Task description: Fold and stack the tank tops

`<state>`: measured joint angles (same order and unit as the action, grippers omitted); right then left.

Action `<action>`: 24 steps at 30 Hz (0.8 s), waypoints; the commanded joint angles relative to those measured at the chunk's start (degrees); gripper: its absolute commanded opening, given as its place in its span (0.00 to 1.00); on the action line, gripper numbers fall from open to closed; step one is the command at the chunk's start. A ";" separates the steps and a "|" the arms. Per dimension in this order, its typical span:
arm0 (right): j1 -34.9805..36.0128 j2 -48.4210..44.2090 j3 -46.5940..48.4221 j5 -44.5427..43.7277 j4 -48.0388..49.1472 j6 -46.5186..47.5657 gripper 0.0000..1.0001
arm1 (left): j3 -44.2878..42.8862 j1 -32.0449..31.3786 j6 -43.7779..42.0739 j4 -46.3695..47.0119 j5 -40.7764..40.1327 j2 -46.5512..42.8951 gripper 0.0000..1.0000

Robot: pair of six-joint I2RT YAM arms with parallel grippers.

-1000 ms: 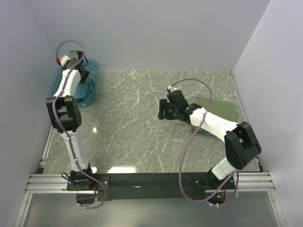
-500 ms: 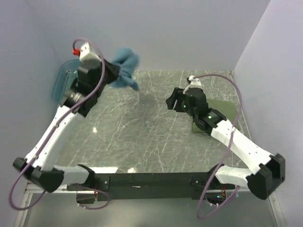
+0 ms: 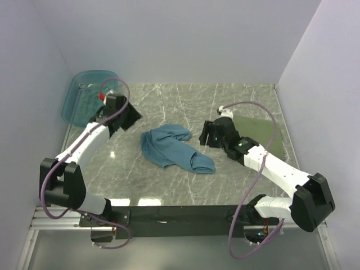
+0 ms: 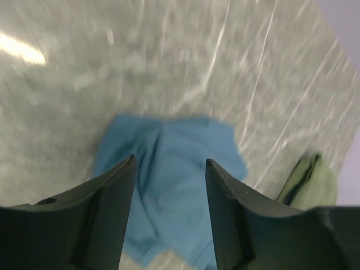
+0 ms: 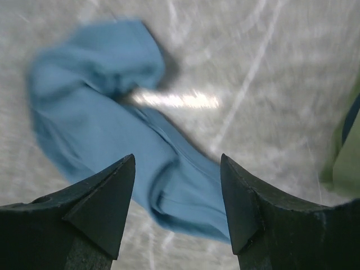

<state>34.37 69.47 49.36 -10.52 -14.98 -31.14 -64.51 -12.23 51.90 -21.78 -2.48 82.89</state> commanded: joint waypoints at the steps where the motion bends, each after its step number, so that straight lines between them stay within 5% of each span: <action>1: 1.40 1.27 -5.32 0.41 2.58 -1.47 0.69 | 5.96 -4.11 1.36 3.85 5.39 -5.81 0.57; 9: 3.86 9.88 -5.71 4.46 10.31 -1.92 0.69 | 20.74 -8.25 5.05 6.57 0.20 -6.96 0.54; 24: 1.93 36.33 22.26 3.32 3.56 -2.96 0.68 | 5.73 -2.27 2.16 5.26 -2.26 12.20 0.55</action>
<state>36.71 102.10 69.10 -6.37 -8.78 -33.30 -54.72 -15.25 55.18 -16.95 -3.60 92.82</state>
